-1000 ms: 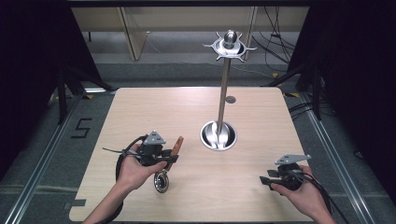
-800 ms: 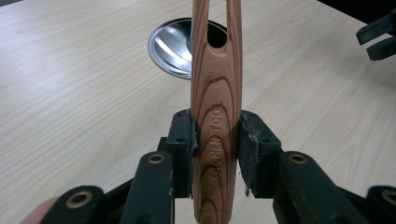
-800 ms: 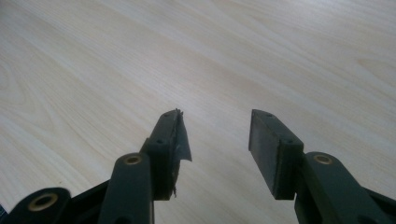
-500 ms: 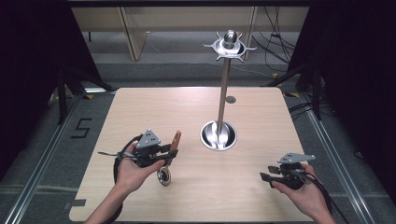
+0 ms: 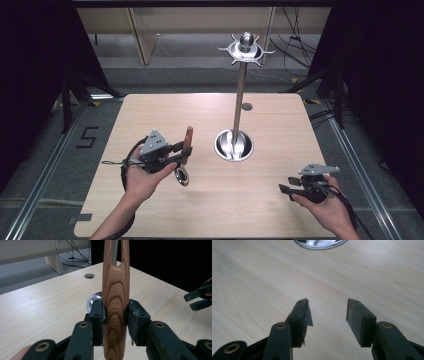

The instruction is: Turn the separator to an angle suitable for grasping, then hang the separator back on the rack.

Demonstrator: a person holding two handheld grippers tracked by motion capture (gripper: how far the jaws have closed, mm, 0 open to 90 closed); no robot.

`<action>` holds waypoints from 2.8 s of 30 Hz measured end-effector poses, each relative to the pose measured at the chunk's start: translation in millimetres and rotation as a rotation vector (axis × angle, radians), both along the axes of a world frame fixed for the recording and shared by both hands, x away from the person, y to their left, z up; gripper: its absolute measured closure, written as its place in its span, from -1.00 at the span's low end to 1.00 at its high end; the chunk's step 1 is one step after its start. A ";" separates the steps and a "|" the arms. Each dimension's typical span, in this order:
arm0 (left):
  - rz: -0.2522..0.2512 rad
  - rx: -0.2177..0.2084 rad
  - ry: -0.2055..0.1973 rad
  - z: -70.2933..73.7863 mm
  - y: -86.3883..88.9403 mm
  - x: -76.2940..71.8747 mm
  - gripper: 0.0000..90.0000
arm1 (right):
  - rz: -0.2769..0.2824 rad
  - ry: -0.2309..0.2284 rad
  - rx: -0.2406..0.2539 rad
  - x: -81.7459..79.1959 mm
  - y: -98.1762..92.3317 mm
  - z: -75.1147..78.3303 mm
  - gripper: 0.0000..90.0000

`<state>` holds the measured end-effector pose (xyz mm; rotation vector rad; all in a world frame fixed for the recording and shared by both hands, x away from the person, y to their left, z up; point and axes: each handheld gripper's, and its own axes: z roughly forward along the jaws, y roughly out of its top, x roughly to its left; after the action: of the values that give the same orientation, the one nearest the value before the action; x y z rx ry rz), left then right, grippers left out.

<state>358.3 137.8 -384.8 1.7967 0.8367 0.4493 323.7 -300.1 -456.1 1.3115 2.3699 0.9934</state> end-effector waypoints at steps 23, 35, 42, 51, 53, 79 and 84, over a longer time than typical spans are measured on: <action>0.018 -0.042 -0.055 16.4 -3.5 4.3 0.50 | -0.057 -0.003 0.052 -3.7 -4.7 4.3 0.12; 0.026 -0.054 -0.071 25.1 -12.0 6.3 0.50 | -0.046 -0.062 0.028 -0.5 -9.2 4.1 0.10; 0.022 -0.068 -0.083 32.0 -20.4 8.8 0.50 | -0.052 -0.027 0.053 -3.5 -5.5 4.6 0.10; 0.021 -0.077 -0.094 38.0 -27.8 11.7 0.50 | -0.043 -0.042 0.043 -2.3 -6.8 3.9 0.09; 0.024 -0.080 -0.095 38.4 -28.4 12.2 0.50 | -0.050 -0.058 0.042 -2.3 -6.9 3.9 0.08; 0.034 -0.086 -0.106 49.7 -39.2 18.7 0.50 | -0.046 -0.038 0.055 -3.0 -4.9 2.7 0.06; 0.036 -0.092 -0.106 50.9 -42.4 20.5 0.50 | -0.016 -0.070 0.039 -0.6 -6.1 1.5 0.06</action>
<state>378.7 95.4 -333.9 1.6615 0.8046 0.5169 323.1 -306.2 -454.6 1.2856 2.2965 1.0678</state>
